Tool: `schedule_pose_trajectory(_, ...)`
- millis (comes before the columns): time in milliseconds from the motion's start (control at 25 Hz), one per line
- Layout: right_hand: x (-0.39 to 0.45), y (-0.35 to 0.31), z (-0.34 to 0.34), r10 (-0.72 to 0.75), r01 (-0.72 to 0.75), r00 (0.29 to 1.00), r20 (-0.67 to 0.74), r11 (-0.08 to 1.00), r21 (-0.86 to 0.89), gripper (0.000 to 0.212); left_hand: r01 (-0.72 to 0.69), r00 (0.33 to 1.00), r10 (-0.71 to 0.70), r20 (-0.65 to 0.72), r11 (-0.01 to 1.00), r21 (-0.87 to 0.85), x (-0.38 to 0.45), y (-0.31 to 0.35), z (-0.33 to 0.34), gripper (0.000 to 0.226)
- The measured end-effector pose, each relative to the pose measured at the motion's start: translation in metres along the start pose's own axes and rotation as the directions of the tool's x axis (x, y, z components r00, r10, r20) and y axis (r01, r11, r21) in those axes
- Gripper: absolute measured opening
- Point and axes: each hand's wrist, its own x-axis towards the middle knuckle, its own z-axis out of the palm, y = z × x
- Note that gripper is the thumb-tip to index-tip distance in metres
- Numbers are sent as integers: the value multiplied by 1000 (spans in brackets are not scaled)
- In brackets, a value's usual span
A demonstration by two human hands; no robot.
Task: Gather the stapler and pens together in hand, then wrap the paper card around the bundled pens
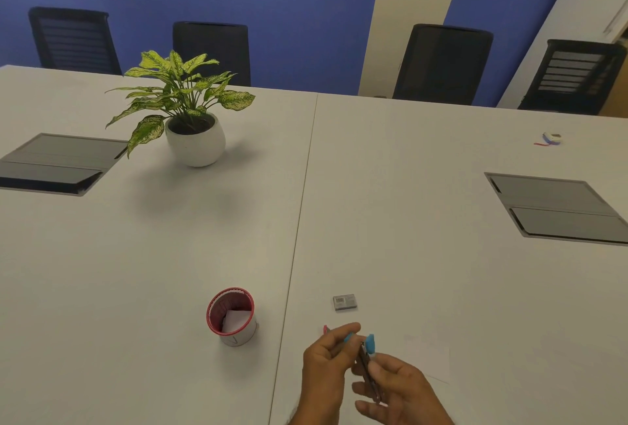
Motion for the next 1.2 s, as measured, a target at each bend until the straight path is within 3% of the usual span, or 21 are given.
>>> schedule_pose_trajectory(120, 5, -1, -5, 20, -20, 998, 52, 1000, -2, 19, 14, 1000, -14, -2, 999, -35, 2, -2, 1, 15)
schedule_pose_trajectory(200, 9, -2, -10, -16, 16, 1000, 8, 999, -50, 17, 23, 999, -25, -23, 997, -72, 5, -3, 2, 14)
schedule_pose_trajectory(320, 29, 0, -33, -112, 97, 969, -220, 992, -78, 12, 59, 994, -70, -78, 989, -136, 12, -5, -2, 15)
schedule_pose_trajectory(400, 49, 5, -59, -262, 131, 870, -418, 940, -317, 9, 68, 993, -83, -87, 985, -159, 14, -4, -4, 16)
schedule_pose_trajectory(520, 75, 11, -98, -439, -98, 719, -539, 704, -703, 31, 71, 992, -88, -90, 982, -176, 13, -2, -4, 16)
schedule_pose_trajectory(640, 92, 19, -126, -346, -338, 651, -675, 664, -666, 77, 91, 991, -110, -76, 973, -214, 14, -4, -2, 17)
schedule_pose_trajectory(760, 102, 24, -137, -271, -409, 619, -737, 691, -597, 93, 150, 985, -167, -33, 946, -287, 15, -4, 0, 20)
schedule_pose_trajectory(960, 103, 20, -133, -202, -395, 660, -724, 726, -563, 75, 207, 977, -215, 0, 937, -283, 15, -2, 2, 24)
schedule_pose_trajectory(1200, 82, 12, -105, -296, -171, 673, -678, 830, -532, 29, 216, 974, -226, -17, 946, -243, 18, -3, 4, 33)
